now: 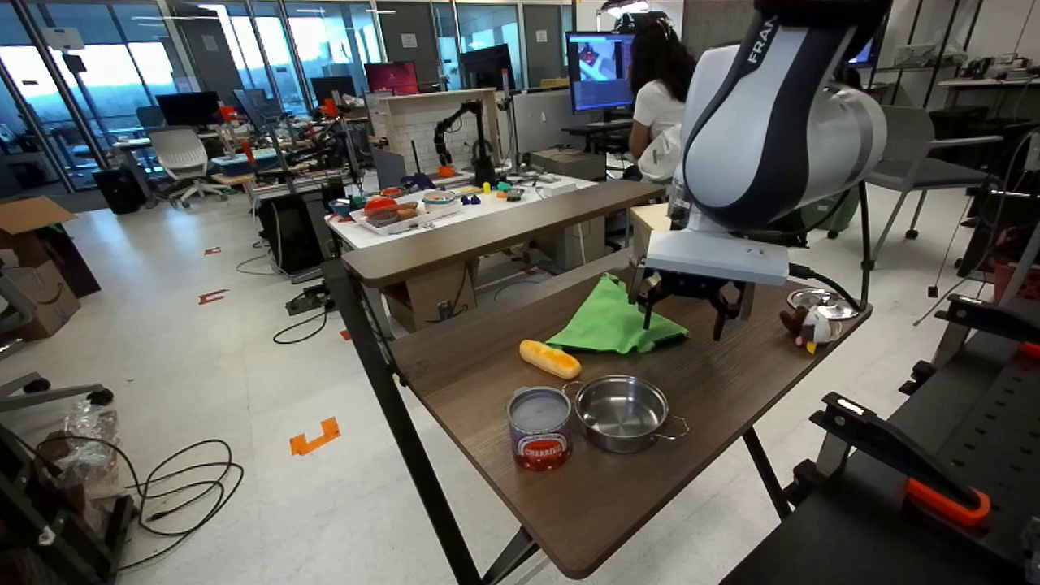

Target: Move the green towel forwards.

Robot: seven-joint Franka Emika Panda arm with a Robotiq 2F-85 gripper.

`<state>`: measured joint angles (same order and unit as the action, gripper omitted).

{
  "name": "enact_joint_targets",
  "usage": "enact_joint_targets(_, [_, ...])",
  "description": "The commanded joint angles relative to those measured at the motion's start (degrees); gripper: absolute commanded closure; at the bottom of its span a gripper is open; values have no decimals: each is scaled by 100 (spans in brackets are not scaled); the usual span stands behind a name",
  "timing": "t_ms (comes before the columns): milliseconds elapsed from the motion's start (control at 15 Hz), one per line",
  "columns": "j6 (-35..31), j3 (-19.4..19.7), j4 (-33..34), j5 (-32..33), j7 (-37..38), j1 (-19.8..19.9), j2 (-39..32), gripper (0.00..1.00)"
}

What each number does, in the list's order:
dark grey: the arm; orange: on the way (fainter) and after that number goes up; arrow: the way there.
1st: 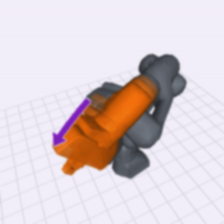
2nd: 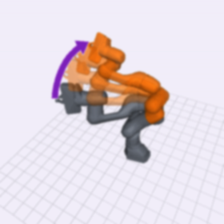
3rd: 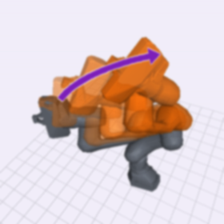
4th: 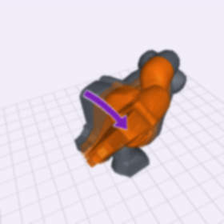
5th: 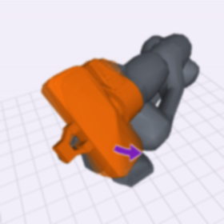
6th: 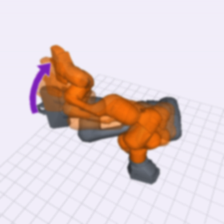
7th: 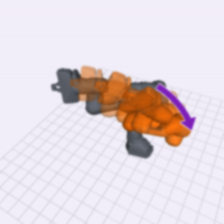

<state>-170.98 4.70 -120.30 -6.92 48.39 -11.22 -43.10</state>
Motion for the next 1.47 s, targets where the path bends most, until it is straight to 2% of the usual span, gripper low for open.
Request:
enact_joint_targets(0, [-69,48,100,-250,-193,-45,-33,0])
enact_joint_targets(200, [-69,115,198,-258,-149,-88,-142,3])
enact_joint_targets(333, [-77,165,224,-249,-127,-127,-205,27])
enact_joint_targets(533, [-72,185,223,-236,-136,-150,-264,52])
enact_joint_targets(1000, [-77,224,-1,-181,-252,-181,-103,100])
enact_joint_targets(1400, [-106,238,-515,-106,-686,-190,455,99])
